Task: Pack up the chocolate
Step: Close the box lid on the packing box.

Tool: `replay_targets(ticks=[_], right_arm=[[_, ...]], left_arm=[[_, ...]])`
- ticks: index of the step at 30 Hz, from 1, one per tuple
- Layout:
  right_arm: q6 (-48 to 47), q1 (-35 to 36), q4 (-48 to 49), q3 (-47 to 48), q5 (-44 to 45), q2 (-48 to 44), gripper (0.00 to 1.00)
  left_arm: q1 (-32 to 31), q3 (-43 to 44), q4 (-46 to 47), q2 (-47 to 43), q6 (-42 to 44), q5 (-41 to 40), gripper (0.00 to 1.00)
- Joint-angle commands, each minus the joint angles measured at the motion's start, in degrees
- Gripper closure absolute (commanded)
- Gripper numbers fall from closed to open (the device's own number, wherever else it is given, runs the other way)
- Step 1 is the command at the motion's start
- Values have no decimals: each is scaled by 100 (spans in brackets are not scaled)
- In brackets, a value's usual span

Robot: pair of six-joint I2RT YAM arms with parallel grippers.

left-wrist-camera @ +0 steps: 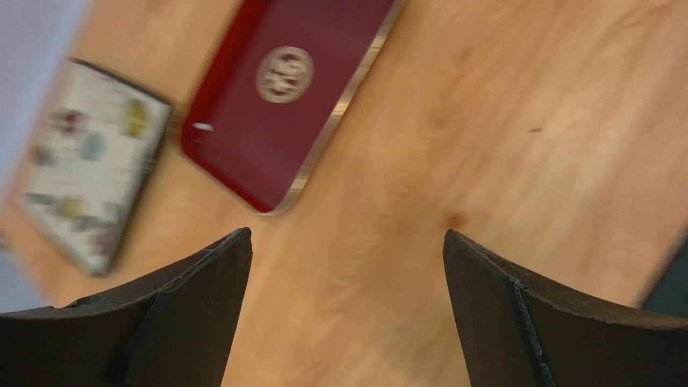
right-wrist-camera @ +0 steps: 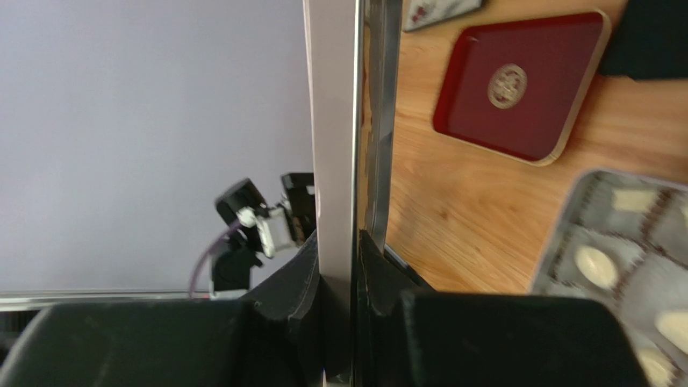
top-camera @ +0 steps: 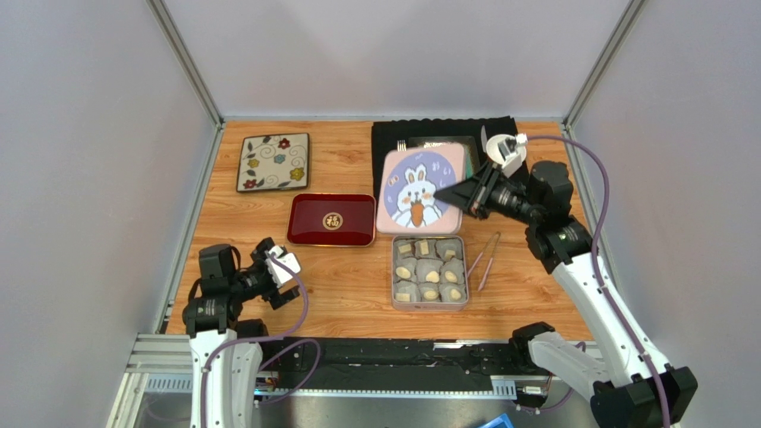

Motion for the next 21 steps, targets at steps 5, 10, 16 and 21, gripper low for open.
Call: replay_targets(ticks=[5,10,16,21], right_arm=[[-1435,-244,-518,-1503,-655,-467,100],[-1479,-279,-614,-1854,-753,-450,100],[-1364,-323,-605,-2189,-700,-380,100],[-1487,-411,-850,-2418,-568,-309,100]], left_arm=[[2,265,-591,1363,-1737,1707,5],[11,485,-197,1858,-2000,2085,6],[11,494,227,1990,-2116,2173,7],[2,564,315,1938,-2116,2156,7]])
